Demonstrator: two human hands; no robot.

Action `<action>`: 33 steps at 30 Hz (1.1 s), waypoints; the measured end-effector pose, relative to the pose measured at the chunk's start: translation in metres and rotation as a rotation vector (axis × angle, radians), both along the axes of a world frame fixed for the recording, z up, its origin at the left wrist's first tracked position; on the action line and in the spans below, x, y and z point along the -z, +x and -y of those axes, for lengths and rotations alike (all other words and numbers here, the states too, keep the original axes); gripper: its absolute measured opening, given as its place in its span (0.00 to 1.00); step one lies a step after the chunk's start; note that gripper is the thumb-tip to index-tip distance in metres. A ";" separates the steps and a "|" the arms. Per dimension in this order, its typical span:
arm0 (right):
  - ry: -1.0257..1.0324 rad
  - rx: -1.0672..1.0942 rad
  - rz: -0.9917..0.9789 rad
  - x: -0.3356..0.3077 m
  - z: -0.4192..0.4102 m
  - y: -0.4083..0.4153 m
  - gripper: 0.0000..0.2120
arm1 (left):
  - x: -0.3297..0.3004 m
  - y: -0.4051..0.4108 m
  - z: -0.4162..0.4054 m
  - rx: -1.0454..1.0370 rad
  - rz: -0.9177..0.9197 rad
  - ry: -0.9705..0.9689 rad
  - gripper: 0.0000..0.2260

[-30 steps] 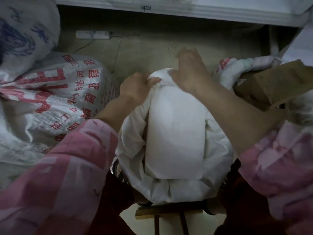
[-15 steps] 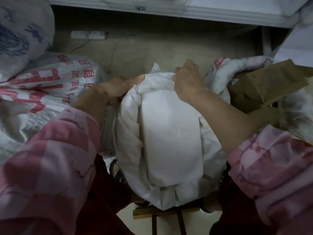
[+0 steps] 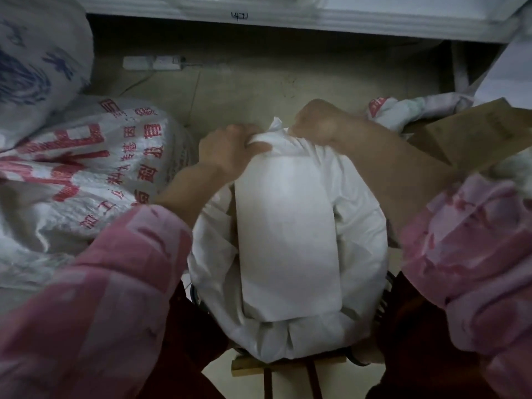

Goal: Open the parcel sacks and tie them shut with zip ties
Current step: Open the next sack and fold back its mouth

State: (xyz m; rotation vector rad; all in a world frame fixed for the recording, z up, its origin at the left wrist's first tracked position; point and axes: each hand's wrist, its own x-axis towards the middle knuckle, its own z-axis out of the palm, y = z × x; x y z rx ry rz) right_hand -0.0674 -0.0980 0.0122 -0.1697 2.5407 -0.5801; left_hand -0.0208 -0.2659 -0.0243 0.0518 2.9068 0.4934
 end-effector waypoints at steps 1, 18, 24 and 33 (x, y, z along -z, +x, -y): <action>-0.045 0.026 -0.084 0.002 -0.003 0.005 0.11 | 0.002 -0.008 0.006 0.000 0.061 0.095 0.13; 0.285 0.188 -0.562 0.049 -0.062 -0.059 0.21 | 0.000 -0.131 -0.054 -0.182 -0.146 0.206 0.19; 0.473 0.089 -0.424 0.062 -0.070 -0.063 0.22 | 0.032 -0.103 -0.050 -0.078 0.268 0.079 0.18; 0.435 0.056 -0.575 0.055 -0.072 -0.042 0.18 | 0.018 -0.076 -0.030 -0.246 0.222 0.122 0.17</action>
